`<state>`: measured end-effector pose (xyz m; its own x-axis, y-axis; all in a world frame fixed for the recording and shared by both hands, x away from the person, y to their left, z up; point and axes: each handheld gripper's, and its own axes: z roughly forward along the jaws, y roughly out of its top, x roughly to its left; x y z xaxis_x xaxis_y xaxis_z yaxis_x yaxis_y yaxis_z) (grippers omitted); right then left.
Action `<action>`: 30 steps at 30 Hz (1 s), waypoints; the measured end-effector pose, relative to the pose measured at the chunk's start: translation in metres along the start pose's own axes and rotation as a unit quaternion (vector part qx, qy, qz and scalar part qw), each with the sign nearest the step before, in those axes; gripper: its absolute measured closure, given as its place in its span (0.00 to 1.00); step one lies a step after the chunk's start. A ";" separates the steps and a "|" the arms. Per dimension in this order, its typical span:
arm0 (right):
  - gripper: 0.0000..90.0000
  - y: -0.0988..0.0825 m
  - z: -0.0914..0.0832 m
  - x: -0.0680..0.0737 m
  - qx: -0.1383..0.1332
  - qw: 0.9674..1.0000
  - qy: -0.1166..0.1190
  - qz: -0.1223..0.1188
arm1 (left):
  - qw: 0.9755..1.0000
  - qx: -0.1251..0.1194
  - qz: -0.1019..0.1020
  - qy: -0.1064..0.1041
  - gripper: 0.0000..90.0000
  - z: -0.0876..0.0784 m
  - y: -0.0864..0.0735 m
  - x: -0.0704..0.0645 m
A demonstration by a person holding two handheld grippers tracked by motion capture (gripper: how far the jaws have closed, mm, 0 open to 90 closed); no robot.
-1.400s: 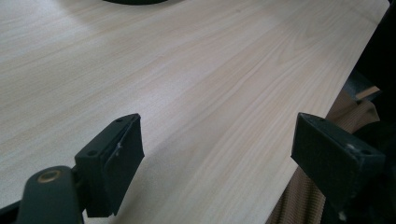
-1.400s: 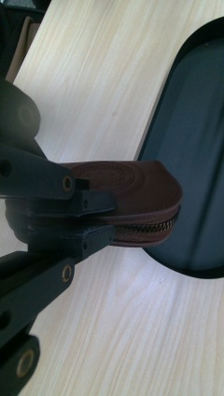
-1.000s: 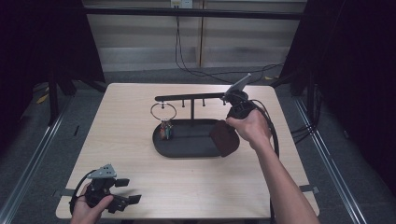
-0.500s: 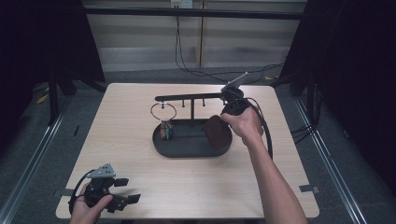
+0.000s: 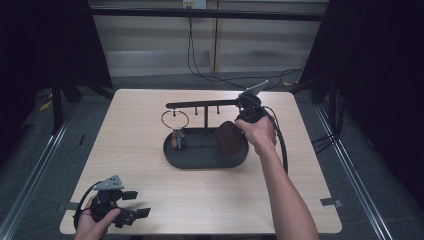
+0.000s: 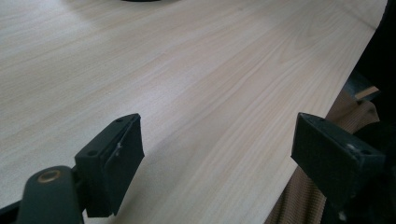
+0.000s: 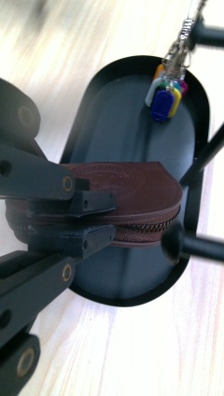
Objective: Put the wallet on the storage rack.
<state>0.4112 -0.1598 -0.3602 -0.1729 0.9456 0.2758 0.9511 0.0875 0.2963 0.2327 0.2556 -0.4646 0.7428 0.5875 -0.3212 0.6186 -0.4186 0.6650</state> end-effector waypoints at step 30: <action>0.92 -0.018 0.059 -0.032 -0.056 0.994 0.072 0.055 | 1.000 0.000 0.000 -0.003 0.19 -0.001 0.000 0.000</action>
<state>0.4144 -0.1730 -0.4280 -0.1108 0.8925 0.4373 0.9330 -0.0582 0.3551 0.2329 0.2559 -0.4640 0.7437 0.5840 -0.3252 0.6191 -0.4183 0.6646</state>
